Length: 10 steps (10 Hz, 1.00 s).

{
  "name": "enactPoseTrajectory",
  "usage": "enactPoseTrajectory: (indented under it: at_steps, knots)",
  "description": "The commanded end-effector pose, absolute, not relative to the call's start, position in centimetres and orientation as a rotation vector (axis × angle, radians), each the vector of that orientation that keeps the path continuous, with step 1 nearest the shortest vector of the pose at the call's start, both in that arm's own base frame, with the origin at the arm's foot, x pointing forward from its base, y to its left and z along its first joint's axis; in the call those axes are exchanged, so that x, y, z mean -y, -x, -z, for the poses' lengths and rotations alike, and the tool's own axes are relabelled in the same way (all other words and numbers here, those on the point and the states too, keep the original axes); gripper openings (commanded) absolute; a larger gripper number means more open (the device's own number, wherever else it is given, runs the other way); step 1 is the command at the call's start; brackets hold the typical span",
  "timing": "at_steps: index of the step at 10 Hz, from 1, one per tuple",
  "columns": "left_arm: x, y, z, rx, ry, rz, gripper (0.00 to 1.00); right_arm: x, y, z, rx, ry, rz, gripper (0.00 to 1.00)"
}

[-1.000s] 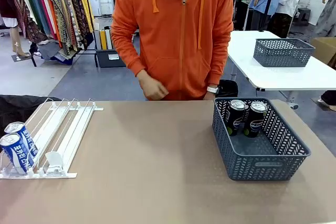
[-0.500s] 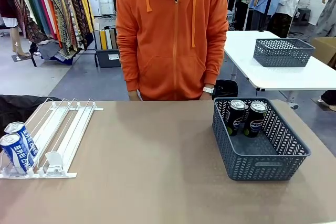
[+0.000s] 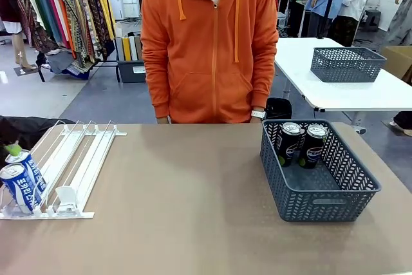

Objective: Retrieve and store the cans from the dispenser.
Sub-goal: Pick up one can from the Automatic Can Dispenser and place it in the middle of the table.

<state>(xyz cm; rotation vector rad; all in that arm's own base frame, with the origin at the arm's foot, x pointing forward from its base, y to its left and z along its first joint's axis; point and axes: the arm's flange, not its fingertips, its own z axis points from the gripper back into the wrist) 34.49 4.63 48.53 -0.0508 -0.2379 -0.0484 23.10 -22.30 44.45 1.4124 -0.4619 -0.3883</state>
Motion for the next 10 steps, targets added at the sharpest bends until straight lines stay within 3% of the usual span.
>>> enactPoseTrajectory:
  at_steps: [1,4,10]
  knots:
    - [-3.9,-32.7,-44.2,0.188,0.008,0.022,1.0,22.2,-23.3,-45.1,0.464,-1.431,0.399,1.0]
    - [-5.0,-32.7,-41.4,0.154,-0.029,-0.085,1.0,22.2,-23.3,-45.1,0.464,-1.431,0.399,1.0]
    - [-4.7,-33.0,-38.9,0.141,0.055,-0.061,1.0,22.2,-23.3,-45.1,0.464,-1.431,0.399,1.0]
